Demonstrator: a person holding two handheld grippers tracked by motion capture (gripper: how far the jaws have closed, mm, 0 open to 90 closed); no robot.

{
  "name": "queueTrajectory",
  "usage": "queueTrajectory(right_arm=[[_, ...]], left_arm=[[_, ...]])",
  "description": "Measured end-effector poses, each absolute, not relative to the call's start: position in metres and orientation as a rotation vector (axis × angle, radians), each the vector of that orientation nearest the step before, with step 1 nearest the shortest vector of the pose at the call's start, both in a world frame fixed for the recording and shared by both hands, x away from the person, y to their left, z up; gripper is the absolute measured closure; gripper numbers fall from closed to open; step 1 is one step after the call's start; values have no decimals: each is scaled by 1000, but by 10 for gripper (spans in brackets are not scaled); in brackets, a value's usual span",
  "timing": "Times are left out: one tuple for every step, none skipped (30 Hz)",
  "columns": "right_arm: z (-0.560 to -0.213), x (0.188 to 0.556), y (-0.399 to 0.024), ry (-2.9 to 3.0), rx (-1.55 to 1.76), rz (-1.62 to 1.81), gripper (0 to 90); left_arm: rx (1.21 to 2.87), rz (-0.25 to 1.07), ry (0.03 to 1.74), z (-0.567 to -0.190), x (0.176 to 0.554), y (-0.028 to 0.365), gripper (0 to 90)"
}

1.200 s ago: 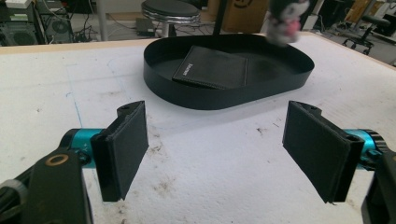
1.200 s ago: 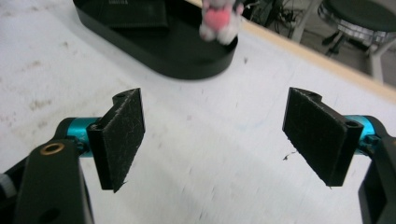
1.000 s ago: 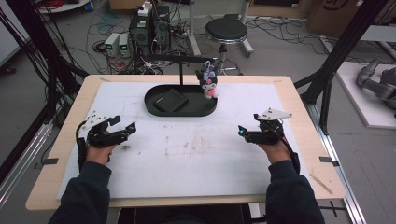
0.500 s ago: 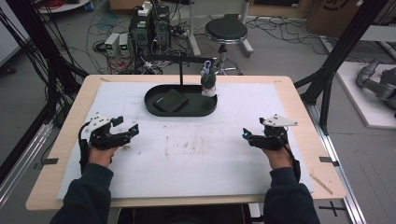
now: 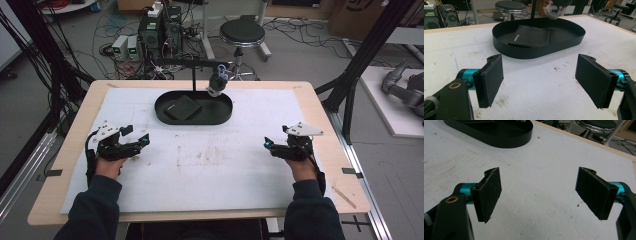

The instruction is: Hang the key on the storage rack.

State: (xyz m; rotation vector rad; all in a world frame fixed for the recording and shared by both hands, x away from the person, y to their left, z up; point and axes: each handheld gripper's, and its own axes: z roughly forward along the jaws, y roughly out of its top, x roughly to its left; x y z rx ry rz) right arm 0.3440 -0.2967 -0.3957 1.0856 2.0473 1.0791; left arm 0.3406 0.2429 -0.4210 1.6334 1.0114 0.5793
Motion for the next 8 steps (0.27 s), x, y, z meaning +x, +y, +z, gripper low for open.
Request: queueTrajectory(right_arm=[[-396,344,-297,2047,1086,1078,213],[-396,344,-297,2046,1087,1080,214],[-396,344,-297,2048,1087,1080,214],[-396,344,-297,2045,1085,1080,213],[-396,344,-298,2044,1088,1081,214],[-396,344,-298,2043,1090,1082,213],[-396,344,-298,2042,1094,1081,214],[-396,344,-299,2043,1094,1082,214]], left_arm=[[1634,582,1011,-421,341,243,226],[1633,581,1011,-421,341,243,225],[1634,581,1011,-421,341,243,225],[1635,582,1012,-421,341,243,226],[1632,580,1012,-421,341,243,226],[1632,580,1012,-421,341,243,225],[1631,580,1012,-421,341,243,225],[1631,580,1011,-421,341,243,225]])
